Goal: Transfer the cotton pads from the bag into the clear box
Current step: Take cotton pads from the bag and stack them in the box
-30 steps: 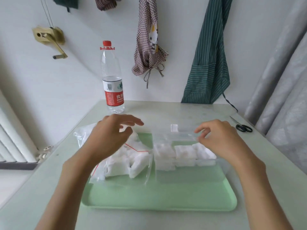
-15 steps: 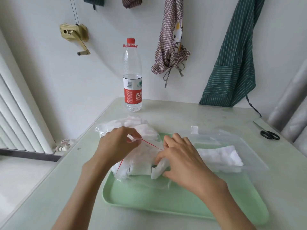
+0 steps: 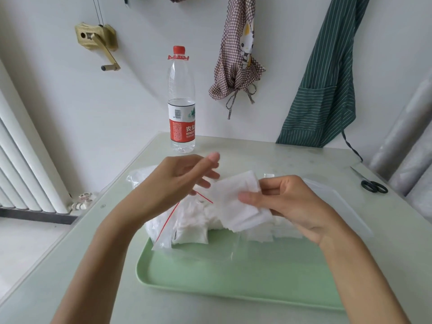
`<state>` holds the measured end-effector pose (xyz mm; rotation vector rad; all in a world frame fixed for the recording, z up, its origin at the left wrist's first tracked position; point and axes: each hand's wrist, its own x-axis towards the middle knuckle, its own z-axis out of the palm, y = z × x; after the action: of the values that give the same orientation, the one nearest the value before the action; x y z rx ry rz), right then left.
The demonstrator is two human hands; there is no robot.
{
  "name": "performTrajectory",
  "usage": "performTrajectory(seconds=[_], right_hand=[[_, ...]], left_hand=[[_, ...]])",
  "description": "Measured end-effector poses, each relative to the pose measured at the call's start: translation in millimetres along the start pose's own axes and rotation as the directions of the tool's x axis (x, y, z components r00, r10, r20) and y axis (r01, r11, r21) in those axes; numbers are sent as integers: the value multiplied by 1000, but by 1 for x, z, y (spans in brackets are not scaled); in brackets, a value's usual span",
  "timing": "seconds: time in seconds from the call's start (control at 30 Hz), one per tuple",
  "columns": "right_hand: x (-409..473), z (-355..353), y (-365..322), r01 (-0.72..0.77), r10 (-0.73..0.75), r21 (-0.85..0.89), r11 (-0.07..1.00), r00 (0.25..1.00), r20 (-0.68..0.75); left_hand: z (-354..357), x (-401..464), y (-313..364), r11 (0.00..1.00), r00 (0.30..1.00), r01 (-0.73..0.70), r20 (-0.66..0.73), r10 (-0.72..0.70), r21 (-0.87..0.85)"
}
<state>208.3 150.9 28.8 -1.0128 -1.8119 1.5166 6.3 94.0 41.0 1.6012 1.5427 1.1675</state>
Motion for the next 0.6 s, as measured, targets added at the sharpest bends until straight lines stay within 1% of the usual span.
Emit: performTrajectory(seconds=[0.07,0.13,0.2,0.23,0.33,0.47,0.53,0.57,0.6], right_hand=[[0,-3,0,-50,51,-19,999,998,37],[-1,-7,1,-72,74,-49,996,996,43],[-1,-12,2,-74,76,-80,994,997,26],[-1,-14,3,-74,75,-68,995,997,7],[0,-17,4,-55,55,-2,998,998,-44],[1,-20,6,0,-10,-135,991,997,-74],[0,-23,5,15,-20,-97,995,998,-54],[0,-25,6,19,-24,-75,997,998,-61],[1,-25,6,22,-28,-61,998,995,-98]], left_hand=[[7,-1,1,1000,995,-2,95,0,18],[15,1,-1,1000,987,-1,162,-1,17],[21,3,-5,1000,987,20,161,-18,-14],[24,5,-7,999,991,24,134,-21,-21],[38,11,-12,999,1000,-6,-3,5,-40],[63,14,-12,994,983,-64,-178,47,-88],[73,15,-12,992,967,-75,-252,46,-104],[77,16,-13,991,959,-77,-280,45,-105],[81,16,-14,991,953,-76,-301,40,-110]])
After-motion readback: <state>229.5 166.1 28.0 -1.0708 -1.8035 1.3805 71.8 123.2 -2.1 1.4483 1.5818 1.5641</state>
